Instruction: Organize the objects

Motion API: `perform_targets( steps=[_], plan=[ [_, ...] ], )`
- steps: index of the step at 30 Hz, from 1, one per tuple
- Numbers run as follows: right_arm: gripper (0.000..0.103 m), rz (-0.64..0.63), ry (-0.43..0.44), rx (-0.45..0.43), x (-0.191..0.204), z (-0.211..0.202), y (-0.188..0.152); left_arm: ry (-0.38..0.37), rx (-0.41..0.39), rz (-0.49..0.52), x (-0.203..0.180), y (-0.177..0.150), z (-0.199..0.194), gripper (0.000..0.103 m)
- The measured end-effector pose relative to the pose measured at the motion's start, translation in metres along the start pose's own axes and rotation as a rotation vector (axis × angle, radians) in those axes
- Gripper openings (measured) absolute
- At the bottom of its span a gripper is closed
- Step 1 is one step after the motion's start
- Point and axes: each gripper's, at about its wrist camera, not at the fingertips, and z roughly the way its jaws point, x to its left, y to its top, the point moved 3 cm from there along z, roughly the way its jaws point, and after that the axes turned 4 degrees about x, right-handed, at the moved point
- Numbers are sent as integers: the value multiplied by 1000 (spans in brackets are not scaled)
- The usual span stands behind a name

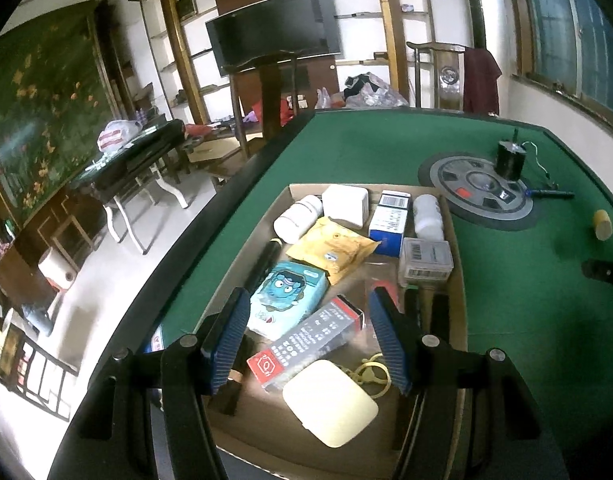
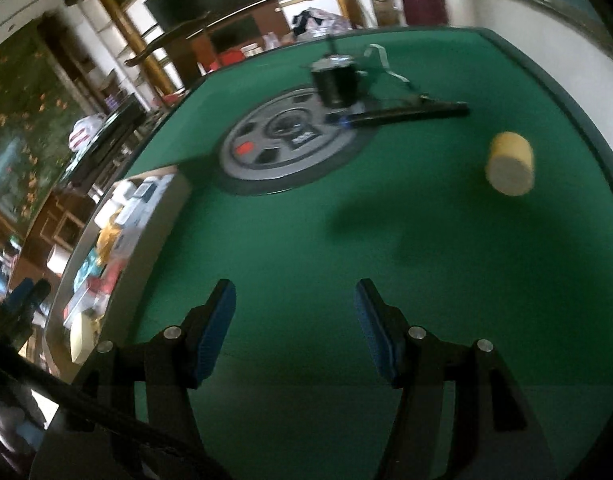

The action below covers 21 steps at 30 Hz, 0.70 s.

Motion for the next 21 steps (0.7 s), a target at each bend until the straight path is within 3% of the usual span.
perform_targets(
  steps=[6,11,21],
  plan=[
    [60,-13,-38,-17,-11,-6,-1,60,-6,10,-8,4,-3,57],
    [60,-91,-45,-3,3,-2,-6,114,-42,30,-23,8,-11,75],
    [61,-233,14,8,49,2,-12,112,-149,24,-59,21,-42,84]
  ],
)
